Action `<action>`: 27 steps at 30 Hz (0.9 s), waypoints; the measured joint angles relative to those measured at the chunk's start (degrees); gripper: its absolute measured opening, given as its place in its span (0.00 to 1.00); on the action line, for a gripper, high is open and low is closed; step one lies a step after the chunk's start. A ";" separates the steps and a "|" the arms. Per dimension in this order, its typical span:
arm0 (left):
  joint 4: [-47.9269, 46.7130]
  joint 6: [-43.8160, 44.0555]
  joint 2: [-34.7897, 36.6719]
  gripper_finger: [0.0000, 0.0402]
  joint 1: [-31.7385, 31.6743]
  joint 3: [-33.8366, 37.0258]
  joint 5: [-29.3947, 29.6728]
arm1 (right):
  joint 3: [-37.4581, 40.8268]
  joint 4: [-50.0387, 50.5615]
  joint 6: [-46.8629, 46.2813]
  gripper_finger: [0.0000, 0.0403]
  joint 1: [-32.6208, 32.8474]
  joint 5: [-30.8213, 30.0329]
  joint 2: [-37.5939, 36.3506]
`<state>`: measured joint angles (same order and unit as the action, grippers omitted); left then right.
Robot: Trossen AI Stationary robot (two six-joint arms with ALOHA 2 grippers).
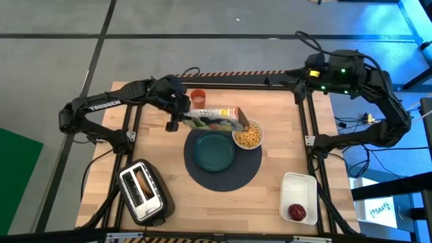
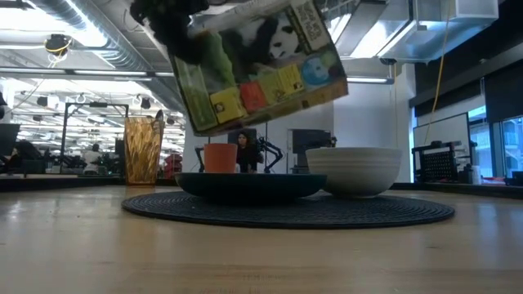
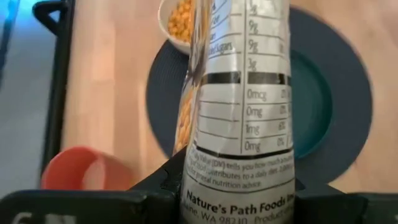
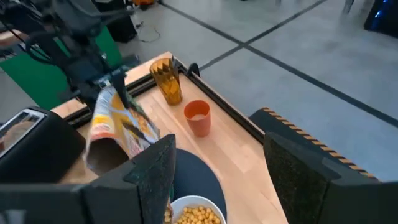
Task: Arrange a breakfast setting
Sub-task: Pour the cereals from the cereal box into the white bowl
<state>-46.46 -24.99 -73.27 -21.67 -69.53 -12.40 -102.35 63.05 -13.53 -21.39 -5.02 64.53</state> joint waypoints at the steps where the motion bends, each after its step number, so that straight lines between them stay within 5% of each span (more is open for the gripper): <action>1: 1.74 1.01 0.31 0.30 -0.08 1.07 -1.01 | 0.00 -0.02 -0.08 0.58 0.00 -0.01 -0.38; 11: 26.38 13.58 6.51 0.29 -2.11 7.86 -7.64 | -0.01 -1.48 -1.31 0.58 0.00 2.07 -1.57; 19: 53.52 27.48 10.32 0.29 -6.07 13.77 -8.46 | 0.00 -16.70 -0.05 0.66 0.02 13.70 -2.33; 22: 64.79 32.86 11.28 0.29 -7.31 16.81 -7.78 | 0.00 -16.98 0.30 0.72 0.03 11.01 -2.60; 27: 65.55 37.76 10.61 0.24 -7.68 22.18 -9.44 | 0.03 -10.95 0.36 0.77 0.00 4.37 -2.44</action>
<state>19.09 12.77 -62.67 -29.35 -47.36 -21.85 -102.31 52.10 -13.17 -21.39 -0.65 62.09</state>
